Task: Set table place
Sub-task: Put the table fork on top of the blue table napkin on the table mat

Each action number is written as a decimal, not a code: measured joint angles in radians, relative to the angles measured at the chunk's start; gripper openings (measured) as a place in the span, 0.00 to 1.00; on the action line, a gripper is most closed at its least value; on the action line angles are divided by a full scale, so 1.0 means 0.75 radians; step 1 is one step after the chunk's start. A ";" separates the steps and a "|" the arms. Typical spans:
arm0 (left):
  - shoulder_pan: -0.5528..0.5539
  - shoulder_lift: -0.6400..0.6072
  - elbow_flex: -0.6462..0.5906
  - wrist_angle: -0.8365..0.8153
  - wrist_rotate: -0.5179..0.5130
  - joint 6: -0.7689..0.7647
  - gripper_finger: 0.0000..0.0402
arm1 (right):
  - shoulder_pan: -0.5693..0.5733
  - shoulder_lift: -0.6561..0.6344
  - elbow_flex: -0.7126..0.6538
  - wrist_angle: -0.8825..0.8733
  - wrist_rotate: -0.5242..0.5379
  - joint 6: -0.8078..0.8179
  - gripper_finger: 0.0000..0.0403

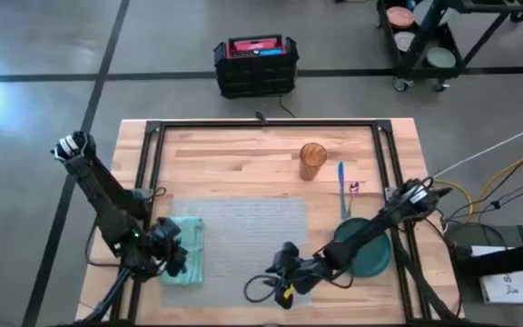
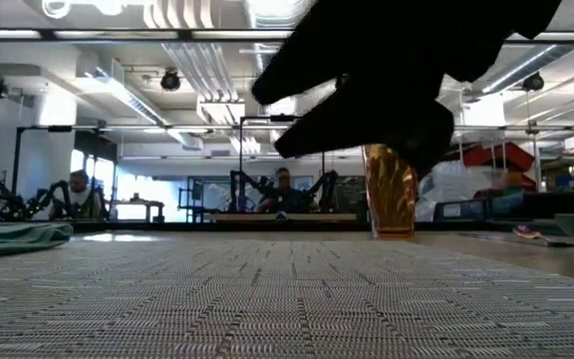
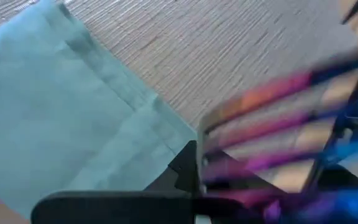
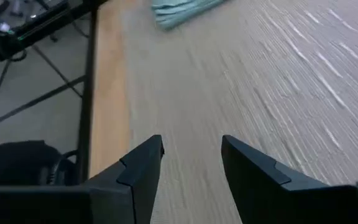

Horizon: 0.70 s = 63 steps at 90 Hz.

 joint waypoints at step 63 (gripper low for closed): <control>0.000 0.036 -0.260 0.190 0.070 -0.004 0.00 | -0.006 0.000 0.003 0.009 -0.001 -0.036 0.32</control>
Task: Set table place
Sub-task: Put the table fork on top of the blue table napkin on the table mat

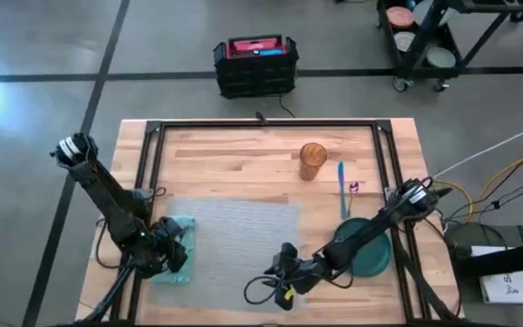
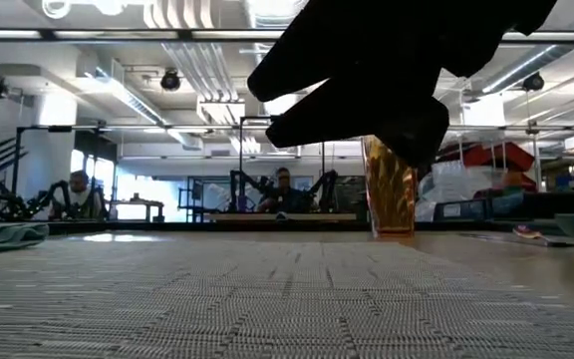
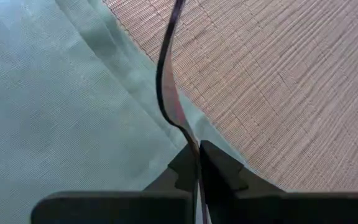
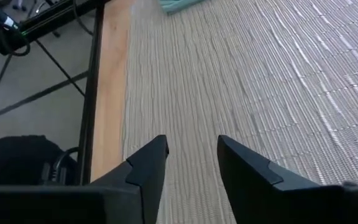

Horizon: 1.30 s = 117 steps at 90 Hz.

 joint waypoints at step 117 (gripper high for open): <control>-0.001 0.172 0.084 -0.234 0.235 -0.378 0.00 | 0.001 0.000 0.000 -0.003 0.001 -0.009 0.32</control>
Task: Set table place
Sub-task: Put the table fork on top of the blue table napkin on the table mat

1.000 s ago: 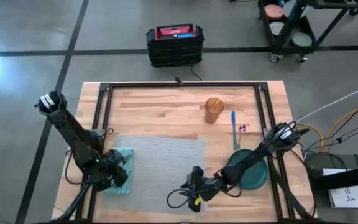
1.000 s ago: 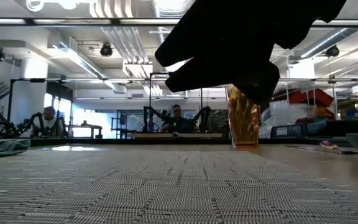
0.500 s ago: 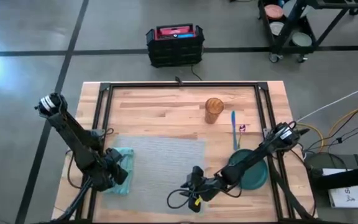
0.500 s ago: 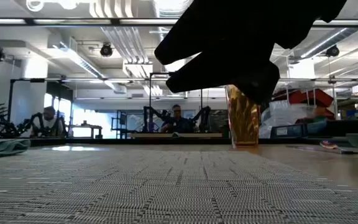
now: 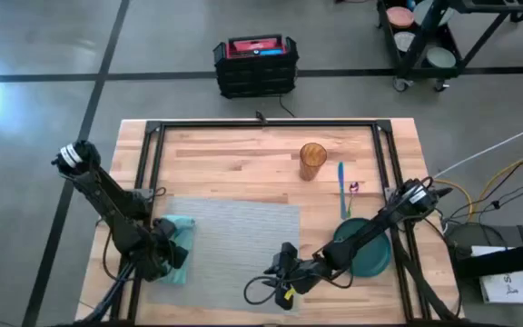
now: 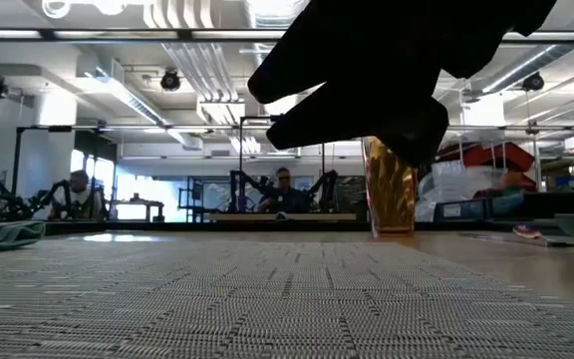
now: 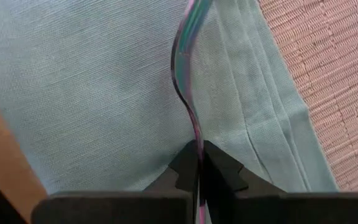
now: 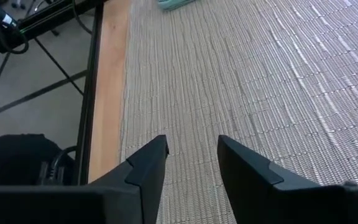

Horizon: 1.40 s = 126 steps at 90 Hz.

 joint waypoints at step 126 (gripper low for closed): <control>0.002 -0.049 0.018 -0.138 0.045 -0.211 0.20 | 0.000 0.001 -0.002 -0.001 -0.004 -0.058 0.40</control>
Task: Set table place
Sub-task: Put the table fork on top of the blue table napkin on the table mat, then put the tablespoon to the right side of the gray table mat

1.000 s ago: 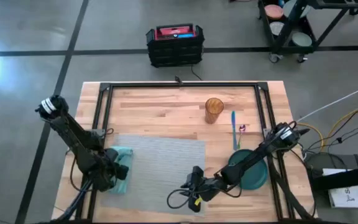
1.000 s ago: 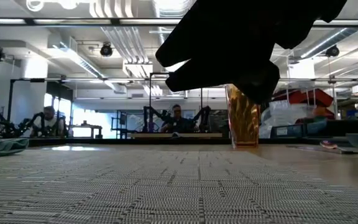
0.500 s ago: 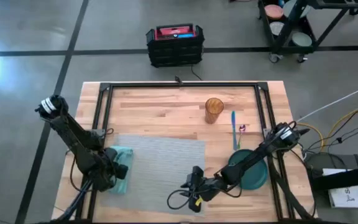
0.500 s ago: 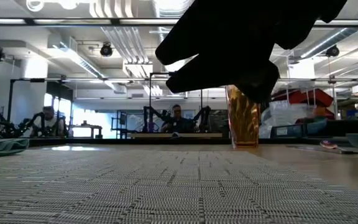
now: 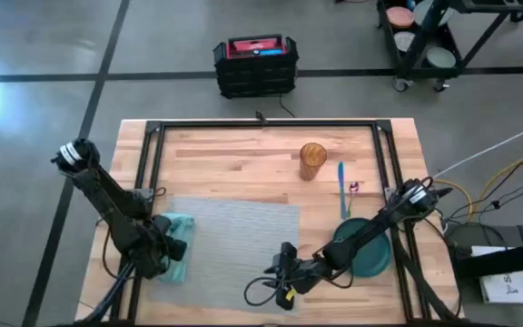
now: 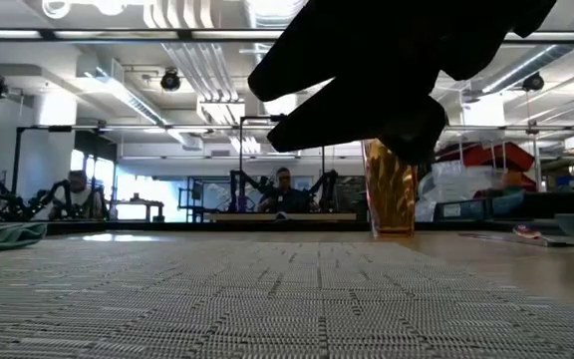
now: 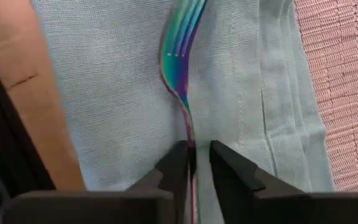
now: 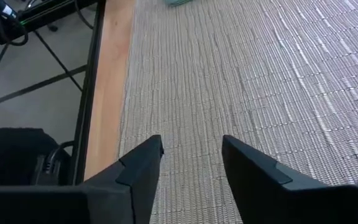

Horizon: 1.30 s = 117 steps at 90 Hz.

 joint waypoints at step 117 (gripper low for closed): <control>-0.008 0.182 0.174 -0.125 0.238 0.351 0.12 | 0.000 0.000 -0.001 -0.002 -0.001 -0.005 0.30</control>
